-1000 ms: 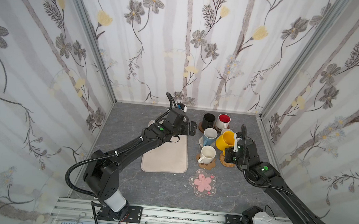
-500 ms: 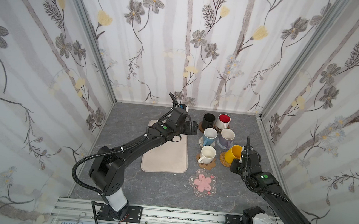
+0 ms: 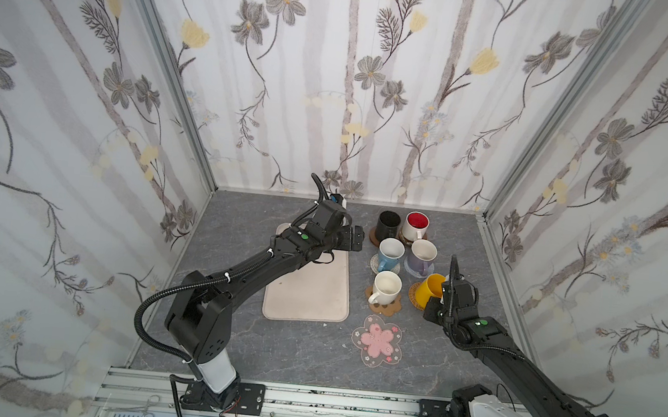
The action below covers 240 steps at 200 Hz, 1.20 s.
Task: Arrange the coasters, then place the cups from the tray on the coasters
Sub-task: 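Lower the yellow mug onto the woven coaster while the left arm draws back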
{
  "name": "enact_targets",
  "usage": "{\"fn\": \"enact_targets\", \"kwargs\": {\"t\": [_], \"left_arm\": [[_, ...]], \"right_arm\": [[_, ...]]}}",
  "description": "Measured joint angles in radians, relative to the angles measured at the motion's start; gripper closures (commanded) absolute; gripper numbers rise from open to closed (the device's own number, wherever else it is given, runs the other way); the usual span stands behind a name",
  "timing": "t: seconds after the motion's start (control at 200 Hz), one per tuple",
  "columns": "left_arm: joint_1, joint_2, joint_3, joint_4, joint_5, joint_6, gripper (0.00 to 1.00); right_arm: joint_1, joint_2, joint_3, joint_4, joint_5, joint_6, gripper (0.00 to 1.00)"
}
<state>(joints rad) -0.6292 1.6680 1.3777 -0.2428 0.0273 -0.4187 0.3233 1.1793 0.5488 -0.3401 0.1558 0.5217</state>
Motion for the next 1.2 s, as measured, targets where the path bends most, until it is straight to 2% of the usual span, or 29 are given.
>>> {"fn": "enact_targets", "kwargs": {"t": [0.495, 0.714, 0.879, 0.994, 1.119, 1.199], "left_arm": [[0.013, 0.008, -0.006, 0.0, 0.001, 0.0, 0.0], [0.019, 0.013, -0.013, 0.0, 0.003, 0.0, 0.0], [0.023, 0.007, -0.024, 0.0, 0.003, 0.0, 0.0], [0.027, 0.005, -0.025, 0.0, 0.003, 0.0, 0.0], [0.034, 0.006, -0.021, -0.001, 0.0, 0.001, 0.0], [0.047, 0.014, -0.003, 0.0, 0.001, 0.001, 0.0]], "right_arm": [[-0.014, 0.077, 0.02, 0.043, 0.008, -0.033, 1.0], [-0.016, 0.094, 0.006, 0.07, 0.008, -0.033, 0.81], [-0.016, 0.093, -0.003, 0.093, 0.008, -0.034, 0.63], [-0.016, 0.093, -0.006, 0.112, 0.007, -0.034, 0.55], [-0.016, 0.09, -0.006, 0.119, 0.007, -0.034, 0.36], [-0.016, 0.08, -0.006, 0.119, 0.004, -0.034, 0.3]]}}
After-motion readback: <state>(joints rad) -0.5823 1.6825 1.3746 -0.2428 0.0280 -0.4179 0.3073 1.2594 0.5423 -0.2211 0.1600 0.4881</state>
